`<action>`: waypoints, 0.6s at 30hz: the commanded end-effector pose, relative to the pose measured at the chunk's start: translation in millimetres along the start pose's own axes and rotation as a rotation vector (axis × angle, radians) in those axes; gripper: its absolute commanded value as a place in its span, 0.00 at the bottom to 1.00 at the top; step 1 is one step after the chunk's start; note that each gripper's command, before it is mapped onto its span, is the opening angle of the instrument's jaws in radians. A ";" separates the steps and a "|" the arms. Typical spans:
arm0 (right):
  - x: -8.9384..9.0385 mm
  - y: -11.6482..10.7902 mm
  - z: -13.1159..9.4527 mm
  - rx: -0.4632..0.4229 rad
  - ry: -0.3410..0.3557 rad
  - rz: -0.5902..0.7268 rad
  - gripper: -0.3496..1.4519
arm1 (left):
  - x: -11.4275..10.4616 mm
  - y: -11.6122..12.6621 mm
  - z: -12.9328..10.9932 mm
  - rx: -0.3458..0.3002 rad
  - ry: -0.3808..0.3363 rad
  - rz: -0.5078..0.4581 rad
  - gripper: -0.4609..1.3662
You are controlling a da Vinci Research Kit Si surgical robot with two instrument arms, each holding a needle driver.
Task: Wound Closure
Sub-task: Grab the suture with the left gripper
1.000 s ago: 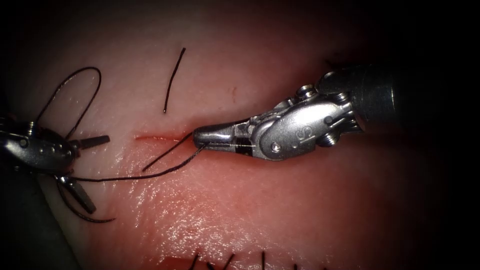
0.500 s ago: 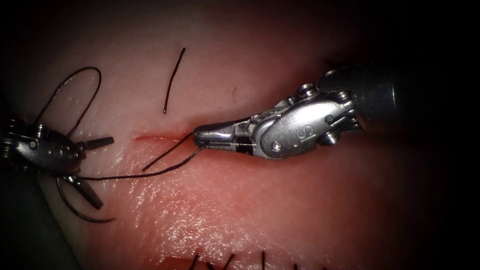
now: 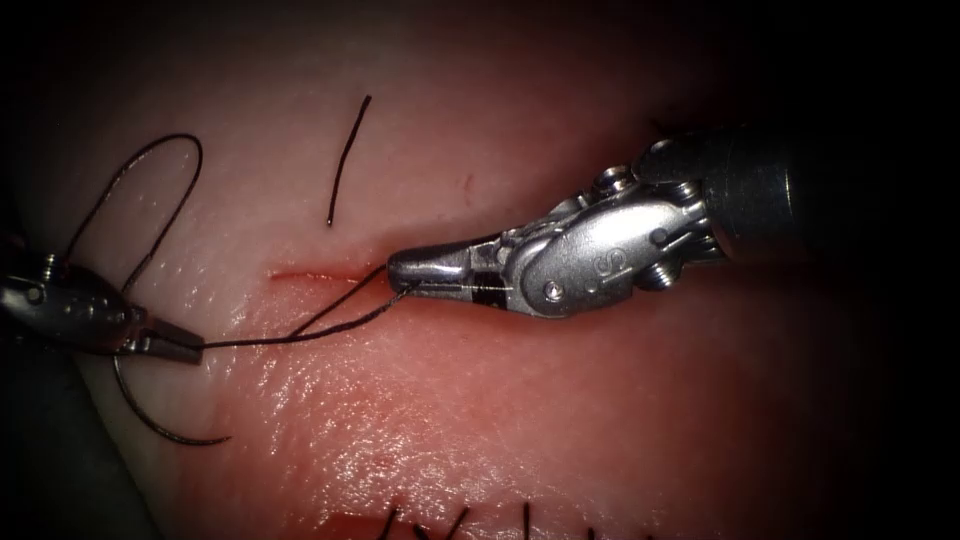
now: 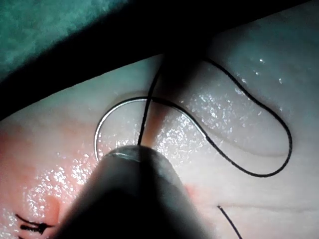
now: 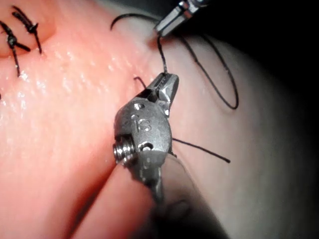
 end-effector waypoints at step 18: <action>-2.0 -0.6 -0.4 -0.011 -0.022 0.137 0.00 | -7.9 -6.8 -5.5 -0.097 -0.208 0.065 0.06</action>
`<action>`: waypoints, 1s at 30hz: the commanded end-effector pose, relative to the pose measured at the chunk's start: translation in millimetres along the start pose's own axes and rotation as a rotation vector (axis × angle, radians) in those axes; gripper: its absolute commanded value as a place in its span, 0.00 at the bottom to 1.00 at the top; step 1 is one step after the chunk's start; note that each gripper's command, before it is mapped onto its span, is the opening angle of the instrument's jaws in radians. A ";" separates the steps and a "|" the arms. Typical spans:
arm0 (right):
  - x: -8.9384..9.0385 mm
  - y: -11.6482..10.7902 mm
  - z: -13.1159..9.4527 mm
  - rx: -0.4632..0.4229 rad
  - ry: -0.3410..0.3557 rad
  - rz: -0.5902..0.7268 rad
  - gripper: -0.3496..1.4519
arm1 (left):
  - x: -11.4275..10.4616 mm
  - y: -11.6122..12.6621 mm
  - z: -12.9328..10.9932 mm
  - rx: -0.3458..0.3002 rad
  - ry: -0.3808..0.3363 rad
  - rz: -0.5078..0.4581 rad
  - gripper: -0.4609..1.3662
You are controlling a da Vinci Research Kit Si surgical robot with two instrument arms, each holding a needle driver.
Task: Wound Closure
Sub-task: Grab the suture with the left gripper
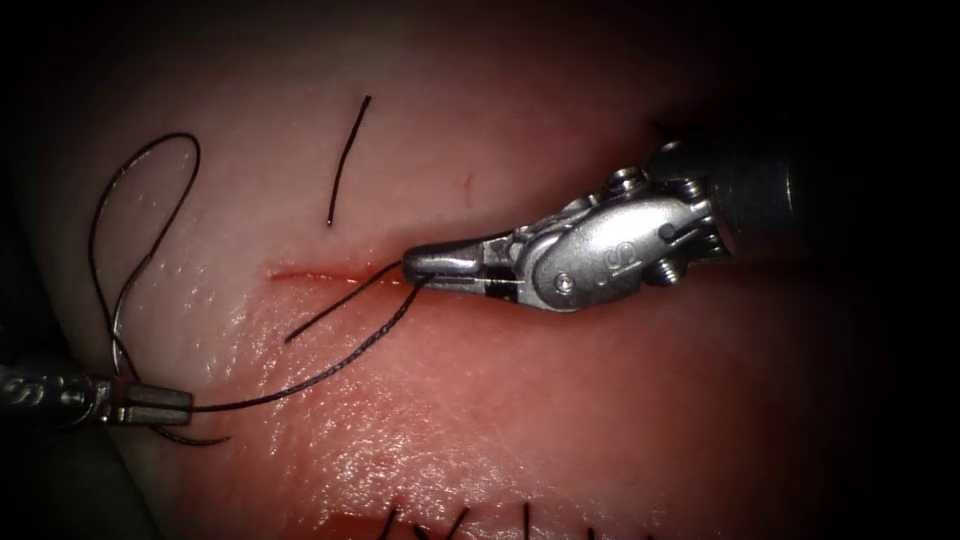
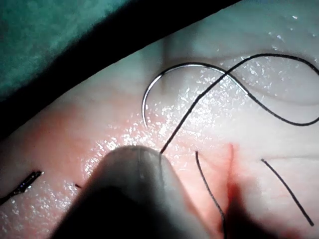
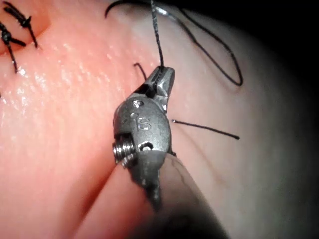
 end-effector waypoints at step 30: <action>0.4 -0.3 0.1 -0.017 0.006 0.287 0.48 | -2.6 3.1 -3.4 -0.085 -0.189 -0.031 0.06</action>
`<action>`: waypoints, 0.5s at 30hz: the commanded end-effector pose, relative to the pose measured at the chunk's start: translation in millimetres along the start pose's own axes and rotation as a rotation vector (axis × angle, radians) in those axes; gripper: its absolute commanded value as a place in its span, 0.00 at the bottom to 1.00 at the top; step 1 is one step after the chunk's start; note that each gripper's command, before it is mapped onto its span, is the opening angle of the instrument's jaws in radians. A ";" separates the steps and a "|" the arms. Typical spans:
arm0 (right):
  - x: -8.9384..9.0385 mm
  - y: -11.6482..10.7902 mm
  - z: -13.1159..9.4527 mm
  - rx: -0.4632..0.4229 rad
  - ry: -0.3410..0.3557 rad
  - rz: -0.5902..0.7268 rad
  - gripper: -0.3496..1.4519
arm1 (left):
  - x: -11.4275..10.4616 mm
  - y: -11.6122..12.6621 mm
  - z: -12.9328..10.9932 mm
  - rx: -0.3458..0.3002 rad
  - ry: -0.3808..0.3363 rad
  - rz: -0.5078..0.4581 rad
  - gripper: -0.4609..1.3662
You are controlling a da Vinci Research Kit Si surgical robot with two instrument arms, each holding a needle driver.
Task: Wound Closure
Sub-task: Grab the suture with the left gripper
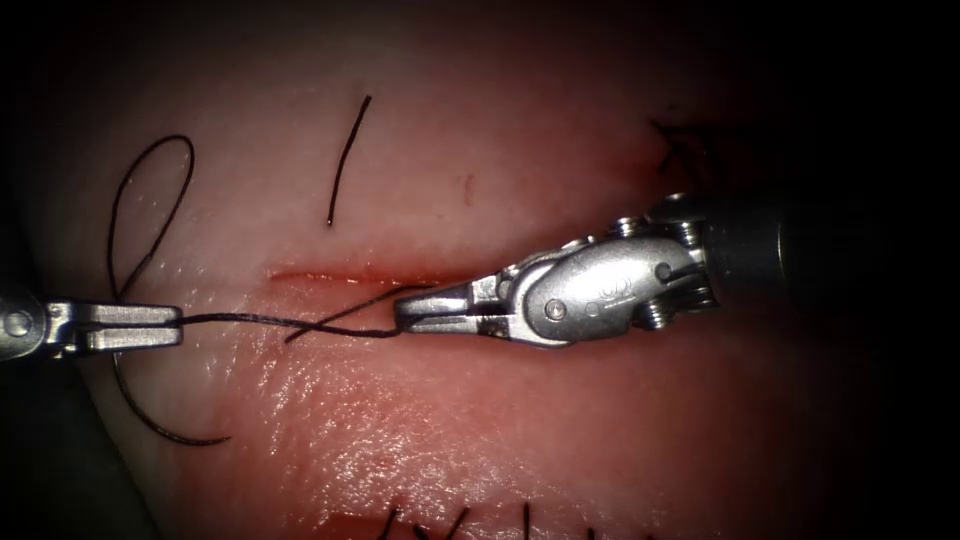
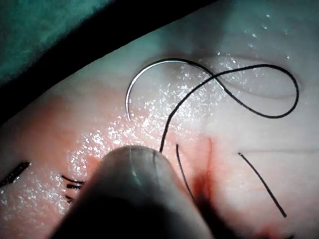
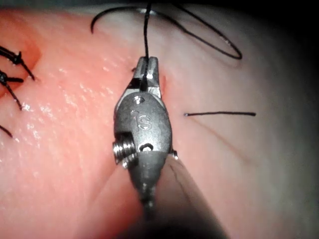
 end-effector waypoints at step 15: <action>-1.9 2.5 -4.8 -0.075 -0.044 0.021 0.69 | 0.5 -0.2 -2.3 -0.007 0.015 0.012 0.06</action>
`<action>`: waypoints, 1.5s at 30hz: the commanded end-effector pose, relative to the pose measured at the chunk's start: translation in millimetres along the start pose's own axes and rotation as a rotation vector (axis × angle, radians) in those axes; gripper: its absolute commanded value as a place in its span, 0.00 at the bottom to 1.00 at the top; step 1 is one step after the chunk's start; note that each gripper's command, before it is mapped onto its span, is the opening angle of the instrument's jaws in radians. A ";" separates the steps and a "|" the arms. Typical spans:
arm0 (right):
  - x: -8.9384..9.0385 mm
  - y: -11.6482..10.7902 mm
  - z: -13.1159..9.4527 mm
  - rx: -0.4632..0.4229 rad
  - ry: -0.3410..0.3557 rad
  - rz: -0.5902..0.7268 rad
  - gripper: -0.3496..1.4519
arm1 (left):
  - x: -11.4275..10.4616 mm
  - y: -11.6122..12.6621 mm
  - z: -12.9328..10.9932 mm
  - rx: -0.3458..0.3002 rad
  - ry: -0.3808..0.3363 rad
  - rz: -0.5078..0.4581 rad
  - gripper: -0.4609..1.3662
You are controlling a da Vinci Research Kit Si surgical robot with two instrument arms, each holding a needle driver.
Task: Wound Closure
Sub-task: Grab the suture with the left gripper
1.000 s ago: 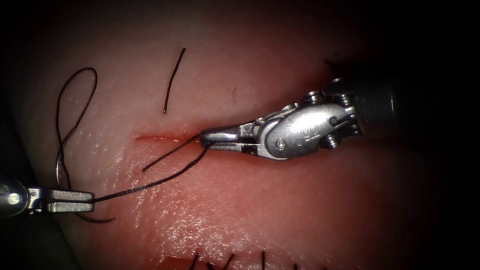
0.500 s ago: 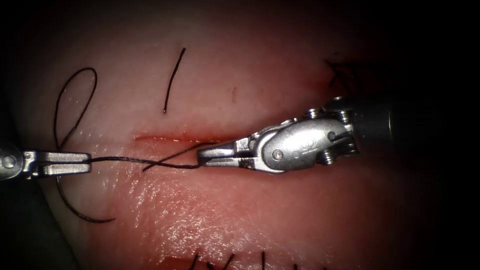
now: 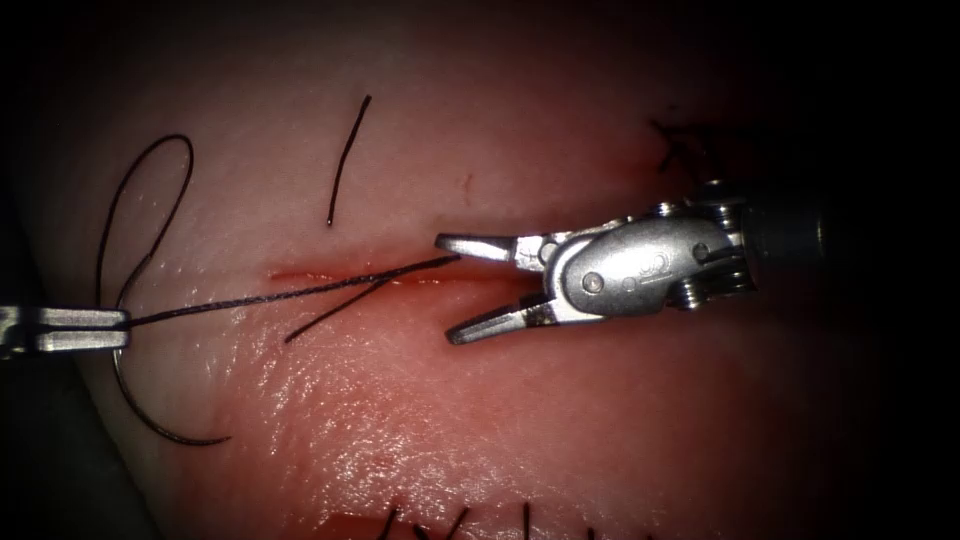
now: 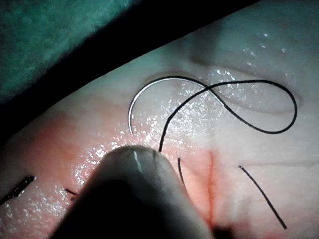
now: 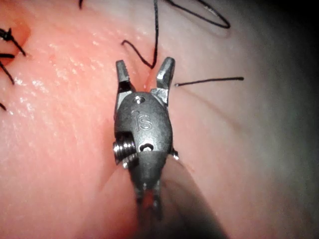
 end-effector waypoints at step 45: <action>1.0 0.5 11.1 0.082 0.087 0.024 0.00 | -0.8 5.8 4.9 -0.099 -0.091 0.039 0.06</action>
